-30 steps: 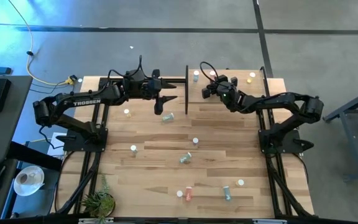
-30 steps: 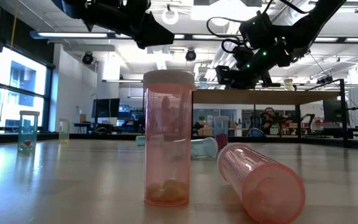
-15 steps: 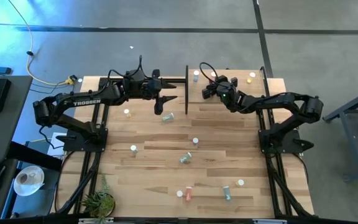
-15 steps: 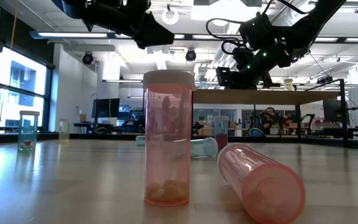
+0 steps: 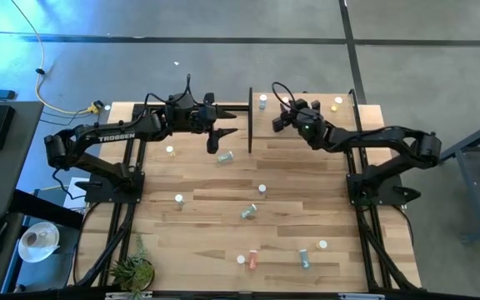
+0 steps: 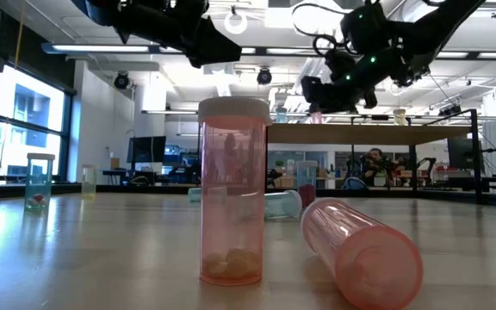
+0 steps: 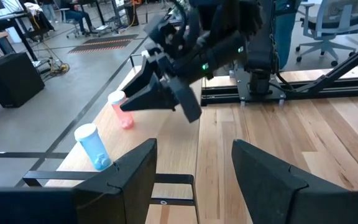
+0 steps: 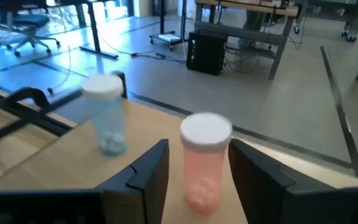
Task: Pick and place medicine bottles onto shelf by color
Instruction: Put the top pink pill bottle on the shelf, then put the top green pill bottle on the shelf
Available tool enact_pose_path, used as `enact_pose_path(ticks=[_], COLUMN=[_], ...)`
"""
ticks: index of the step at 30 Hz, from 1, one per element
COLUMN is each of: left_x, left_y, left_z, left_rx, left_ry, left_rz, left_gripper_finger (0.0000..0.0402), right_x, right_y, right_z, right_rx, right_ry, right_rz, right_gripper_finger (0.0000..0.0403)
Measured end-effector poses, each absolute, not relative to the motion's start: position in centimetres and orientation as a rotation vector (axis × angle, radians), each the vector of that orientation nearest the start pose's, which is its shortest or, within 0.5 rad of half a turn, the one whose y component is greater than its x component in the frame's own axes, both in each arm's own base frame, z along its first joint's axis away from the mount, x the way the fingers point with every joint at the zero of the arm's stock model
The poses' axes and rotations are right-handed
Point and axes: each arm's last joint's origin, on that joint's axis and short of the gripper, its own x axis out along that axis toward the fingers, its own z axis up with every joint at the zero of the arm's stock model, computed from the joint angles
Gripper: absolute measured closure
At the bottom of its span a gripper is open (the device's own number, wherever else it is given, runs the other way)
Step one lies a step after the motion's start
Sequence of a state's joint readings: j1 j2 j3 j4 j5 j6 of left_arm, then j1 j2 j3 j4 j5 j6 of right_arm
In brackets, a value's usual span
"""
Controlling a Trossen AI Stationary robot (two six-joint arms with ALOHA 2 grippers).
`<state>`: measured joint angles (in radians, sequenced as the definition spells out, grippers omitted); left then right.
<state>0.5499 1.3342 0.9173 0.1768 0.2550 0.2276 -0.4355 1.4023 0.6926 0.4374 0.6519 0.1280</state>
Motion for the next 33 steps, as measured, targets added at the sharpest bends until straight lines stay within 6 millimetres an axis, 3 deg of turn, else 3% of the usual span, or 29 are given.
enact_pose_path(ticks=[8, 15, 27, 33], left_x=[25.8, 25.6, 26.4, 26.4], left_y=[15.0, 14.7, 11.1, 9.9], left_z=[28.9, 27.9, 26.2, 25.4], left_rx=[0.105, 0.041, -0.109, -0.097], left_ry=[0.293, 0.395, 0.57, 0.685], left_rz=[0.263, 0.253, 0.169, 0.361], left_gripper_finger=[0.0202, 0.0202, 0.0202, 0.0202], right_x=[24.6, 24.0, 23.6, 23.8], right_y=[-12.9, -10.6, -5.5, -3.8], right_z=[24.7, 26.2, 26.4, 25.9], right_rx=[0.053, 0.019, 0.035, 0.021], right_ry=[0.161, 0.18, 0.299, 0.347], right_rz=[-1.049, -0.905, -0.649, -0.567], right_gripper_finger=[0.0245, 0.0245, 0.0245, 0.0245])
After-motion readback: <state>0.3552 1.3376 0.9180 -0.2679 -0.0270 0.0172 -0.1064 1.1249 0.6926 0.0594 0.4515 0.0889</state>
